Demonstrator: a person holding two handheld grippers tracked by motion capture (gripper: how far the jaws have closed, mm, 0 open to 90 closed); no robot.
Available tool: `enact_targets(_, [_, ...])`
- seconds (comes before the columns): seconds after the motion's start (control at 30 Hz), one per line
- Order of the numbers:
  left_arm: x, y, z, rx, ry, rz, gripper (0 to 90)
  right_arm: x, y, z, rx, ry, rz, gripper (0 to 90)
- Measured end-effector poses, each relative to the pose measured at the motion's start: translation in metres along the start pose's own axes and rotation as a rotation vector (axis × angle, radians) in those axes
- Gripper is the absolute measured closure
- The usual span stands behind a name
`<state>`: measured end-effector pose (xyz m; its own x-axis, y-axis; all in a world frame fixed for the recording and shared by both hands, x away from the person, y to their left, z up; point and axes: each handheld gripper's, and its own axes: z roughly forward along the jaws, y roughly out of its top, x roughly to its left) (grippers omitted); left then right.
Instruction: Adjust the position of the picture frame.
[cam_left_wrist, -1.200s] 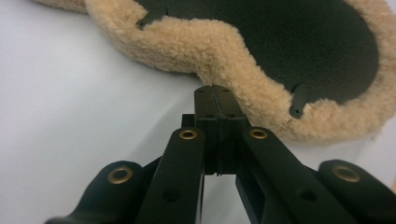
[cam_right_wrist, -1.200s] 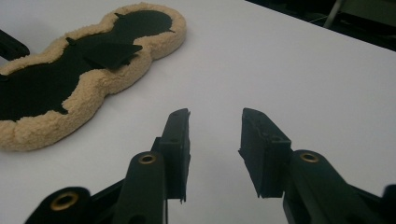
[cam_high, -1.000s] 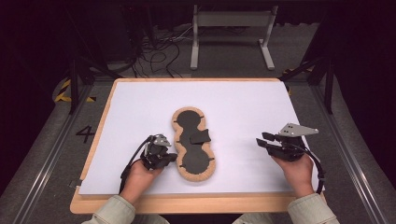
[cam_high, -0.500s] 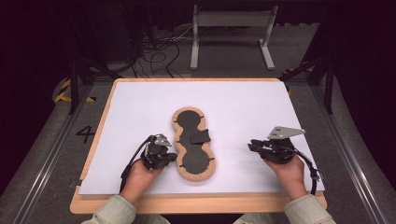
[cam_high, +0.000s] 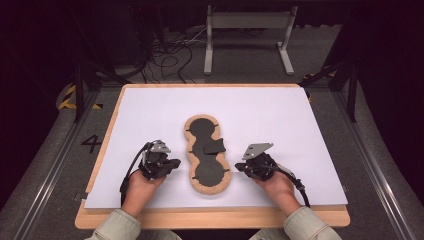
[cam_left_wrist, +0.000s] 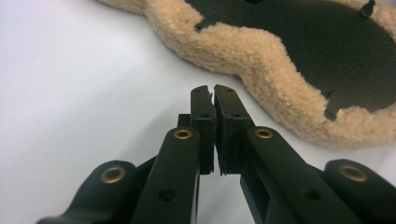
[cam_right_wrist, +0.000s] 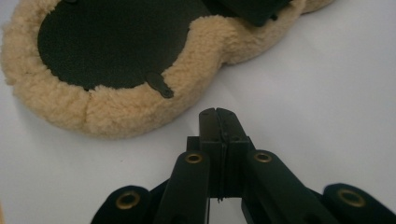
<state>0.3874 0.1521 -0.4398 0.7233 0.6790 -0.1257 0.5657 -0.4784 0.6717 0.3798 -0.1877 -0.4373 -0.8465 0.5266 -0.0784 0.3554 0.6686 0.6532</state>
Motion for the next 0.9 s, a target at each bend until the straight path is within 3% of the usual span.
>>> enact_targets(0.17, [0.004, -0.004, -0.005, -0.007, 0.008, -0.021, 86.2, 0.006, 0.008, 0.014, 0.046, 0.032, -0.02, 90.0])
enact_targets(0.2, [0.005, -0.005, -0.006, -0.01, 0.01, -0.021, 86.2, 0.008, 0.009, 0.016, 0.057, 0.021, -0.026, 90.0])
enact_targets(0.43, [0.014, -0.012, -0.014, -0.026, 0.024, -0.065, 85.5, 0.021, 0.022, 0.025, 0.07, 0.08, -0.084, 90.0])
enact_targets(0.77, [0.025, -0.025, -0.03, -0.053, 0.062, -0.114, 84.9, 0.054, 0.059, 0.055, 0.073, 0.178, -0.176, 90.0])
enact_targets(0.9, [0.029, -0.032, -0.038, -0.068, 0.089, -0.137, 84.3, 0.063, 0.073, 0.067, 0.076, 0.196, -0.205, 90.0])
